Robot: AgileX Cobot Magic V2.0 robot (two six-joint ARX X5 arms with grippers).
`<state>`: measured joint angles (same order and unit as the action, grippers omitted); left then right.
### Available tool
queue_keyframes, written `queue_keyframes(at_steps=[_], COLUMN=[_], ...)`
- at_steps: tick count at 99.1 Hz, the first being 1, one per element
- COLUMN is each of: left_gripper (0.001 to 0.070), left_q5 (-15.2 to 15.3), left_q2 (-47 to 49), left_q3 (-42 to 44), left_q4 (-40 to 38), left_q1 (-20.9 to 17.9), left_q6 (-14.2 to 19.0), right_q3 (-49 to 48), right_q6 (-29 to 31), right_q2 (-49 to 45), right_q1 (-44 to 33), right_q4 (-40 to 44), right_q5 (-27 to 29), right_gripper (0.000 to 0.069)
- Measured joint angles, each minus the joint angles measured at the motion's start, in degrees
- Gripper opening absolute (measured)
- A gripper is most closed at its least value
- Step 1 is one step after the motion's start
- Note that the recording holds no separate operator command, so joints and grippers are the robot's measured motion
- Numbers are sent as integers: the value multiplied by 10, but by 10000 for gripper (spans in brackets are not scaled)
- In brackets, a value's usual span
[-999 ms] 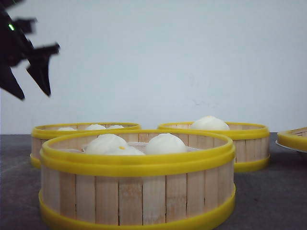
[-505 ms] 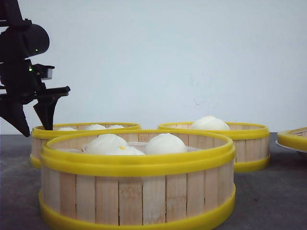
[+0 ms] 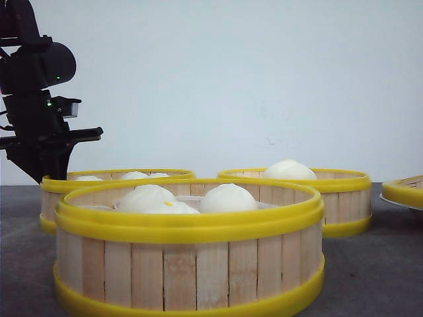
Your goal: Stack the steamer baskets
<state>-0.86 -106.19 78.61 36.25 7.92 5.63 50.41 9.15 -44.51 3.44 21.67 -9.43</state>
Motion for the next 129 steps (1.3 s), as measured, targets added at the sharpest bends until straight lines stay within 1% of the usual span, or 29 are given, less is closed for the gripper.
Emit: queue_keyframes(at_steps=[25,38,42,54,63,71,77,84,93,105,116,119,129], left_gripper=[27,25,25,25,25,25,25,25,25,25,25,25,25], left_q5=[5,-5,-14,-55,-73,-94,-104,-106,-106,-107,-107,-103,-76], left_q2=[4,43,62,121,163,190,205,222,245,271,275,275,275], left_q3=[11,19,25,40,43,43,42,43,42,43,42,42,37], left_q4=[0,14,20,32,60,88,101,115,129,146,156,160,164], left_q1=[-5,-21,-29,-48,-50,-44,-34,-17,8,50,92,104,141], left_q6=[4,-1,-3,-3,-7,-17,-23,-31,-33,-33,-34,-35,-35], right_q3=[0,0,0,0,0,0,0,0,0,0,0,0,0], right_q6=[0,0,0,0,0,0,0,0,0,0,0,0,0], right_q2=[0,0,0,0,0,0,0,0,0,0,0,0,0], right_q1=[0,0,0,0,0,0,0,0,0,0,0,0,0], right_q4=[2,3,3,3,3,3,3,3,3,3,3,3,3], right_q5=[0,0,0,0,0,0,0,0,0,0,0,0,0], right_gripper=[510,510,510,510,510,510,510,509,509,509,509,509,509])
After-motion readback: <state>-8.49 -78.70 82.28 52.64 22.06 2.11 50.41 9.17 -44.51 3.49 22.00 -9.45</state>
